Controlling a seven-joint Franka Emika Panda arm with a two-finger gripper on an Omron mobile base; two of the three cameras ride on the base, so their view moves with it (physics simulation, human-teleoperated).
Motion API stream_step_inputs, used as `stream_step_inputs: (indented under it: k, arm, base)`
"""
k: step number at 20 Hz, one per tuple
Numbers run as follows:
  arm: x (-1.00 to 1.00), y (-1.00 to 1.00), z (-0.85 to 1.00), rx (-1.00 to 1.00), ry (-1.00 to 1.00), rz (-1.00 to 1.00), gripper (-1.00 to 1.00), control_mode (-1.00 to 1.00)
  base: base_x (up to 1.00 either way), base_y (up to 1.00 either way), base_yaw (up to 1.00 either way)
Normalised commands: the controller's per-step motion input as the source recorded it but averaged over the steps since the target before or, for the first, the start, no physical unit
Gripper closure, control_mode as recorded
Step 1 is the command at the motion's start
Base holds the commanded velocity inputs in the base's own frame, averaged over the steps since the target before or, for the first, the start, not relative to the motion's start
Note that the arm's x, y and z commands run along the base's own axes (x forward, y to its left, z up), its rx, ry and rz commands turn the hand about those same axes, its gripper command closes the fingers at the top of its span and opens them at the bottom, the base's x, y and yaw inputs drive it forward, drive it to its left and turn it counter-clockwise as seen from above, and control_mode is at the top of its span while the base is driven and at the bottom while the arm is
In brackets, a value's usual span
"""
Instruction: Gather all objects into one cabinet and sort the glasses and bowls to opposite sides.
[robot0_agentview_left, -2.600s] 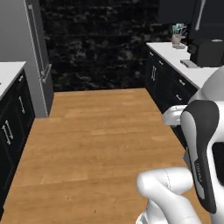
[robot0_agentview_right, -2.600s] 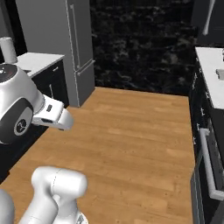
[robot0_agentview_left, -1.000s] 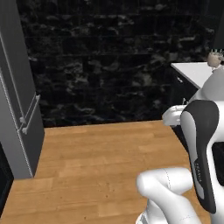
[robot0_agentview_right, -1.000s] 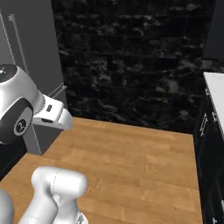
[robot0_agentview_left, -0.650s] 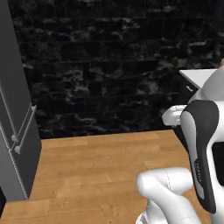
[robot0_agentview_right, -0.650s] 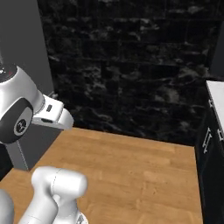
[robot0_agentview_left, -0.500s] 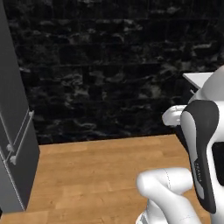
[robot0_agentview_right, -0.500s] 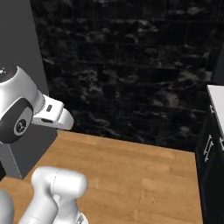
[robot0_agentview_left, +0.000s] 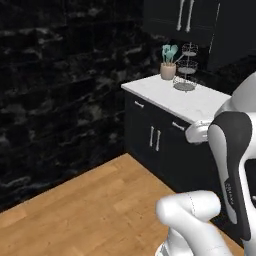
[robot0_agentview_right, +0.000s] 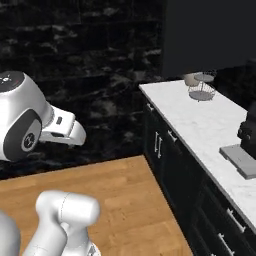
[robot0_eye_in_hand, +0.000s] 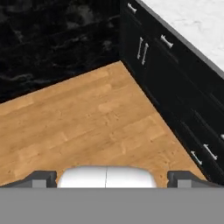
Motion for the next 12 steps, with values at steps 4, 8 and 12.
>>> stream_step_inputs:
  k: [4,8,12]
  arm:
    - [0.00,0.00,0.00,0.00,0.00,0.00,-1.00,1.00]
    - [0.00,0.00,0.00,0.00,0.00,0.00,-1.00,1.00]
    - [0.00,0.00,0.00,0.00,0.00,0.00,-1.00,1.00]
  base:
    - [0.00,0.03,-0.98]
    - [0.00,0.02,-0.97]
    - [0.03,0.02,-0.93]
